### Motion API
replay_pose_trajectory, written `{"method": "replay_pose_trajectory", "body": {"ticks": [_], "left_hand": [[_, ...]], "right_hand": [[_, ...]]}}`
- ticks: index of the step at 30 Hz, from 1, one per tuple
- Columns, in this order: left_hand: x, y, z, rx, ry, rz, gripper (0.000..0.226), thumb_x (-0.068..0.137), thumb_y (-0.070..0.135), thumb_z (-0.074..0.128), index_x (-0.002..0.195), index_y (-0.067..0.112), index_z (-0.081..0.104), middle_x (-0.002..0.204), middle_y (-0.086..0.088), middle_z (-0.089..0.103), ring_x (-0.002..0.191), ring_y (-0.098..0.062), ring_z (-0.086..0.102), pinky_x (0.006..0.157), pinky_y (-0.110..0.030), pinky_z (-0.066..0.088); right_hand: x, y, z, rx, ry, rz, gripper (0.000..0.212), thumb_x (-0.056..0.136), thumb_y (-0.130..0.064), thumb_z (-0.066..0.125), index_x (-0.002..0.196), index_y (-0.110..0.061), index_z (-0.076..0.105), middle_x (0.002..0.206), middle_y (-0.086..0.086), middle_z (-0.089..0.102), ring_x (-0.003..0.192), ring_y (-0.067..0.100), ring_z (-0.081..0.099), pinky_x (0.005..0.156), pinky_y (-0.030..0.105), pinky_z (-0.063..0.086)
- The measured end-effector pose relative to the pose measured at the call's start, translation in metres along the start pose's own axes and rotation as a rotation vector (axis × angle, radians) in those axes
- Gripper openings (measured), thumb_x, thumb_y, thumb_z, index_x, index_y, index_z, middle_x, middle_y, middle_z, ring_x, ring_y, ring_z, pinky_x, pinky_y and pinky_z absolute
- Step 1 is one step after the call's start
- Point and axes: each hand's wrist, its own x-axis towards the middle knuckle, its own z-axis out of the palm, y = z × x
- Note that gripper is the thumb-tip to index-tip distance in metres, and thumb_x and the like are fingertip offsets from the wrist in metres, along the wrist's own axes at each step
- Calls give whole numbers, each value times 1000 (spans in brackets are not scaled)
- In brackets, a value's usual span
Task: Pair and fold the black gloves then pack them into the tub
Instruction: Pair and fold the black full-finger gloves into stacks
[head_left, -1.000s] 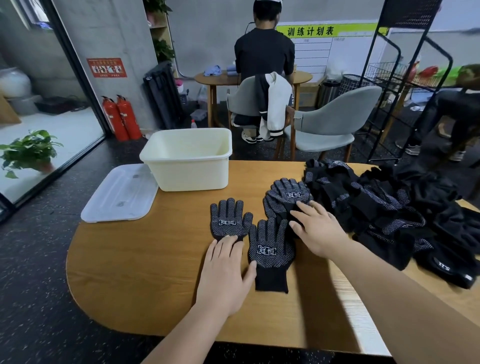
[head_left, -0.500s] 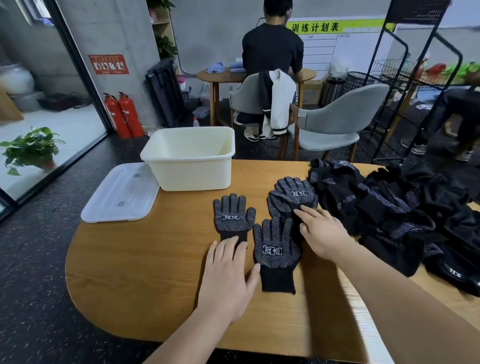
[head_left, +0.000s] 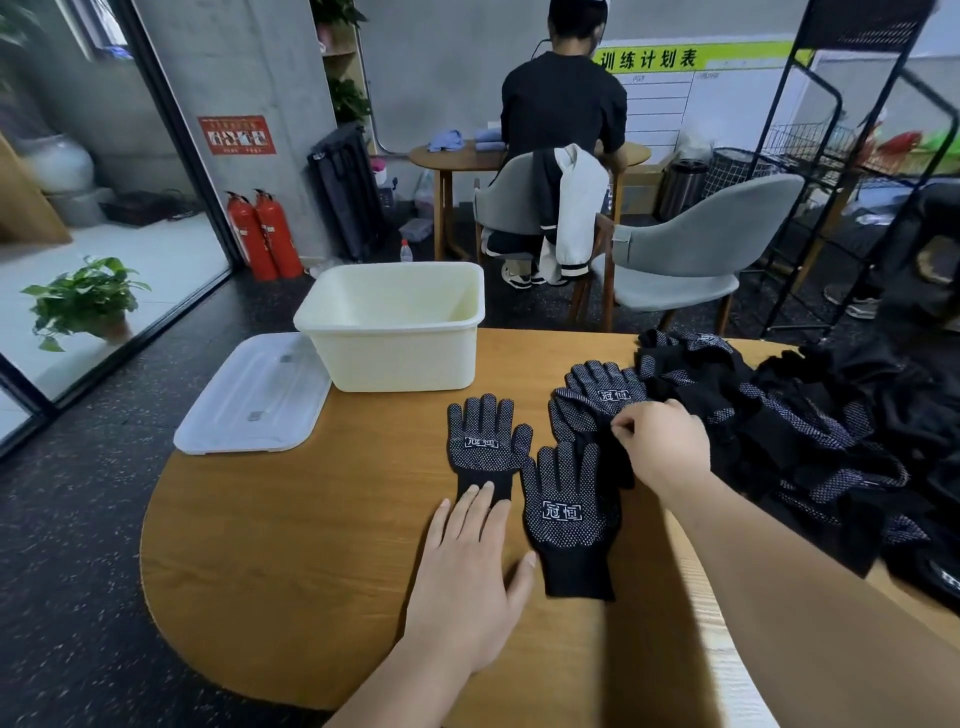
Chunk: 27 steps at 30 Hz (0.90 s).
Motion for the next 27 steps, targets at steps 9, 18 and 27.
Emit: {"method": "replay_pose_trajectory", "body": {"ticks": [9,18,27], "left_hand": [[2,-3,2,-28,-10,17,70,105,68,9,167,35,17,178,5,1,162,-10,-9,133,-40,2],[3,-2,2,37,-30,24,71,108,59,14,169,23,17,176,5,10,162,-13,5,133,-41,4],[15,2,-3,-112,-36,-33,68,110,56,23,169,22,20,176,7,13,161,-10,9,133,-36,4]], "right_hand": [[-28,4,-59,356,391,56,17,104,-29,60,118,-23,68,102,2,63,98,25,58,80,39,45],[-159,38,-7,107,272,-241,12,81,-18,79,86,-20,69,87,-6,68,85,25,65,75,40,50],[-169,37,-9,122,286,-340,12,84,-28,53,87,-17,58,76,-4,60,74,23,57,72,41,46]]}}
